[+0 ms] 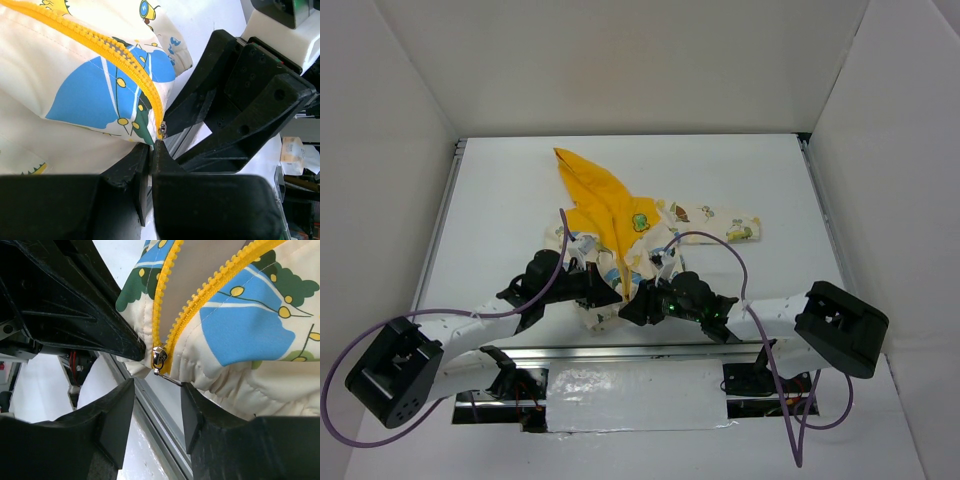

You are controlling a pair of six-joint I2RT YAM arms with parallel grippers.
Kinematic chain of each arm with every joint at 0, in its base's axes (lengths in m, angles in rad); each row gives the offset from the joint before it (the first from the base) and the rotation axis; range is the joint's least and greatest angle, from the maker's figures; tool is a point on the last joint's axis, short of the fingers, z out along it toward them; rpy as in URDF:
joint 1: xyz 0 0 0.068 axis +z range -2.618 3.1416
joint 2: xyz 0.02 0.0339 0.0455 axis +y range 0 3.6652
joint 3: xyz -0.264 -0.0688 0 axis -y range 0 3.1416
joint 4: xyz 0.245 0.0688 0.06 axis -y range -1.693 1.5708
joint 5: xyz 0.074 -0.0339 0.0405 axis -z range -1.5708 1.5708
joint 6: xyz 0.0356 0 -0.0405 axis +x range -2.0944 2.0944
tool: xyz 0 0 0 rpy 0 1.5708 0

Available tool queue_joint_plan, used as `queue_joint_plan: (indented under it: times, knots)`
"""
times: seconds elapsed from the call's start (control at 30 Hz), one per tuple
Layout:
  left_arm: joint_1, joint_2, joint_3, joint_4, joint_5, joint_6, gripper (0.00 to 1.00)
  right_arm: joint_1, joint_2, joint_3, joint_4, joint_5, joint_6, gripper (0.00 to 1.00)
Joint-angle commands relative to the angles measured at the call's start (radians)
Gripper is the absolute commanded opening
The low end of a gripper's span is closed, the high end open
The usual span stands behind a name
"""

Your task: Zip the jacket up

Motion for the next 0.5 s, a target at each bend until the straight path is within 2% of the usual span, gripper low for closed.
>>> queue_joint_plan:
  times: [0.0, 0.23, 0.27, 0.43, 0.47]
  knots:
    - [-0.007, 0.0, 0.017, 0.04, 0.023, 0.012, 0.0, 0.014, -0.024, 0.024, 0.066, 0.026, -0.016, 0.48]
    - [-0.006, 0.008, 0.022, 0.04, 0.023, 0.012, 0.0, 0.012, -0.031, 0.029, 0.04, 0.067, -0.015, 0.38]
    - [-0.006, 0.007, 0.025, 0.036, 0.023, 0.013, 0.0, 0.012, -0.028, 0.029, 0.037, 0.076, -0.012, 0.34]
    - [-0.007, 0.004, 0.031, 0.025, 0.023, 0.018, 0.0, 0.014, -0.019, 0.032, 0.03, 0.092, -0.004, 0.31]
    - [-0.006, 0.004, 0.033, 0.024, 0.023, 0.018, 0.0, 0.014, -0.016, 0.033, 0.027, 0.092, -0.004, 0.23]
